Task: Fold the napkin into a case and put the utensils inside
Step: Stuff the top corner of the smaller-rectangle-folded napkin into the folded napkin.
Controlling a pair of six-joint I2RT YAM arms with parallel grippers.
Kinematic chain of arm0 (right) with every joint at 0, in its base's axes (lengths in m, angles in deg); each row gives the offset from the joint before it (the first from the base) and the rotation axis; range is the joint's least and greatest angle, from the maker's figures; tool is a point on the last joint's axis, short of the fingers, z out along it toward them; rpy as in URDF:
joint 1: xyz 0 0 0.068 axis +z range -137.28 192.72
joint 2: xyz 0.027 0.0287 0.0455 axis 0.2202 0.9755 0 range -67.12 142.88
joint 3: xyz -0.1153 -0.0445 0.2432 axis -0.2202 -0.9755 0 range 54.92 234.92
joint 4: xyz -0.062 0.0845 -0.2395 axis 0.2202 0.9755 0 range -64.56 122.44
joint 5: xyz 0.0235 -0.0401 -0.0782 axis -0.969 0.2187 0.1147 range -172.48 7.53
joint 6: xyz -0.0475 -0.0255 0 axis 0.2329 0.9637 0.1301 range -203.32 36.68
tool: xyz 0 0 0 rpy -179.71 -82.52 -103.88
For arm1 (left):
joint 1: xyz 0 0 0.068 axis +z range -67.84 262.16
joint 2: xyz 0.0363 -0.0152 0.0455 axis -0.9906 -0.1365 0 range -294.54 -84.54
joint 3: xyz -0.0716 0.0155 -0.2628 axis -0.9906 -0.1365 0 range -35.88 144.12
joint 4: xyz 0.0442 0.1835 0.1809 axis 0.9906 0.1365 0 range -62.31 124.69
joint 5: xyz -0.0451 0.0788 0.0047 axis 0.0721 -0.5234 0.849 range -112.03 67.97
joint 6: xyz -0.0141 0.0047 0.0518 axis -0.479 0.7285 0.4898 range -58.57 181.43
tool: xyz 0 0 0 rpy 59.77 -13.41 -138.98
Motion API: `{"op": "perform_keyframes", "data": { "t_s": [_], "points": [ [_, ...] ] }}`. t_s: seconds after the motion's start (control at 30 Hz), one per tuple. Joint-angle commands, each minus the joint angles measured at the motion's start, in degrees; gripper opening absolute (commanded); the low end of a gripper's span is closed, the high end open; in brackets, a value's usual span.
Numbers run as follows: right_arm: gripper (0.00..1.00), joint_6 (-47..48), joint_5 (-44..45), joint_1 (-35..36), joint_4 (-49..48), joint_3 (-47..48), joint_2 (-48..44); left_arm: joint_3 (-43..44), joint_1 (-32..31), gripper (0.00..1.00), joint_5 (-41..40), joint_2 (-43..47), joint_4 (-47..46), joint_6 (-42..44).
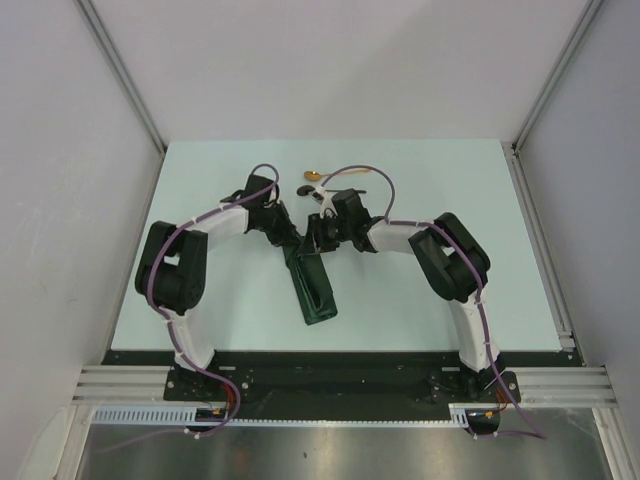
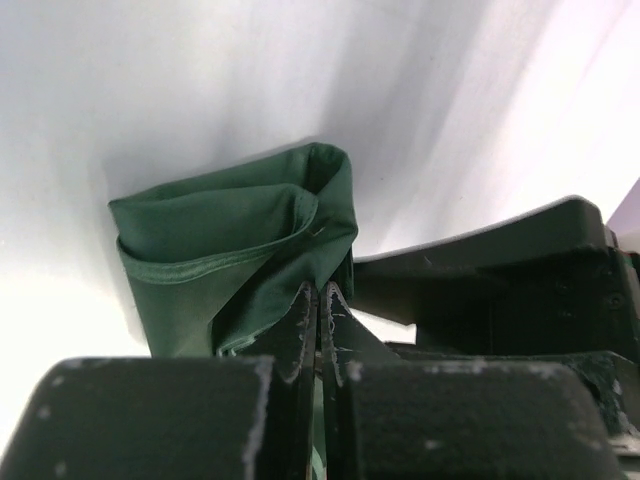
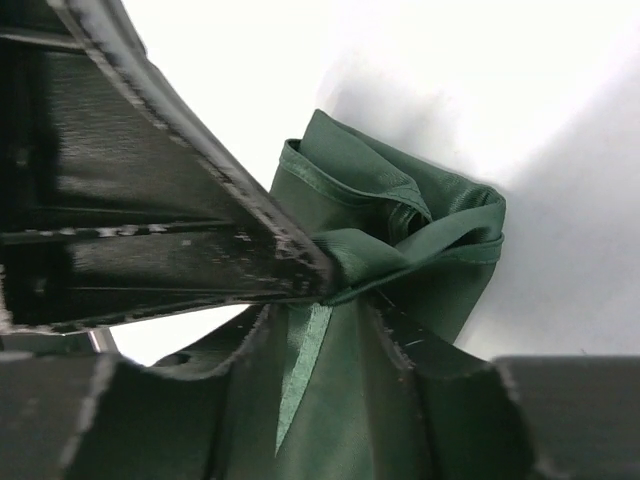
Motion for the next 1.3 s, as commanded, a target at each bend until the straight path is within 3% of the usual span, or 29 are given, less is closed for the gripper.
{"op": "perform_keyframes", "data": {
  "t_s": [0.0, 0.2, 0.27, 0.3, 0.37, 0.4, 0.47, 0.5, 0.6, 0.67, 0.73, 0.8, 0.9, 1.03, 1.27],
  "points": [
    [0.39, -0.98, 3.47, -0.41, -5.31, -0.59, -1.19, -0.81, 0.29, 0.00, 3.25, 4.08, -0.66, -2.12],
    [0.23, -2.83, 3.74, -0.23, -8.12, -0.77, -0.48, -1.60, 0.47, 0.00, 4.39, 4.43, -1.63, -3.18],
    [0.13, -3.09, 3.21, -0.32, -8.03, -0.59, -0.39, -2.22, 0.47, 0.00, 4.22, 4.70, -1.81, -3.18],
    [0.03, -3.18, 2.95, -0.32, -8.12, -0.68, -0.39, -2.39, 0.55, 0.00, 3.78, 4.79, -2.16, -2.91],
    [0.00, -3.53, 1.81, -0.58, -7.51, -0.94, -0.57, -2.05, 0.64, 0.03, 2.29, 5.66, -1.81, -0.90],
    [0.00, -3.62, 1.37, -0.76, -7.33, -1.20, -0.74, -1.52, 0.64, 0.16, -0.15, 6.01, -1.20, 0.24],
    [0.00, -3.88, 0.23, -1.45, -6.81, -2.43, -1.18, 0.67, 0.64, 0.31, -4.02, 7.15, 2.47, 4.63],
    [0.00, -4.05, -0.47, -1.81, -6.80, -3.05, -1.79, 1.03, 0.64, 0.46, -7.79, 7.86, 3.20, 5.78],
    [0.00, -5.63, -2.75, -3.21, -8.03, -4.89, -2.67, 1.47, 0.64, 0.61, -12.38, 10.76, 5.48, 8.51],
    [0.00, -6.69, -3.82, -3.74, -8.38, -5.34, -2.85, 1.73, 0.38, 0.61, -15.73, 11.55, 7.23, 10.44],
    [0.00, -7.04, -5.40, -4.27, -8.39, -5.25, -2.94, 1.74, 0.03, 0.47, -16.79, 11.29, 7.95, 12.89],
    [0.00, -7.04, -5.84, -4.36, -7.86, -5.07, -2.94, 3.05, -1.28, 0.26, -17.66, 9.19, 9.96, 14.83],
    [0.00, -7.57, -6.46, -4.54, -7.51, -4.90, -3.12, 5.60, -4.35, 0.18, -20.47, 5.59, 12.78, 18.70],
    [0.00, -8.19, -6.90, -4.54, -8.03, -4.46, -2.86, 7.45, -6.82, 0.17, -24.17, 3.47, 14.01, 20.03],
    [0.00, -8.98, -7.78, -4.54, -8.56, -4.02, -2.68, 10.43, -8.93, 0.28, -29.35, 0.93, 16.47, 20.03]
  ]
}}
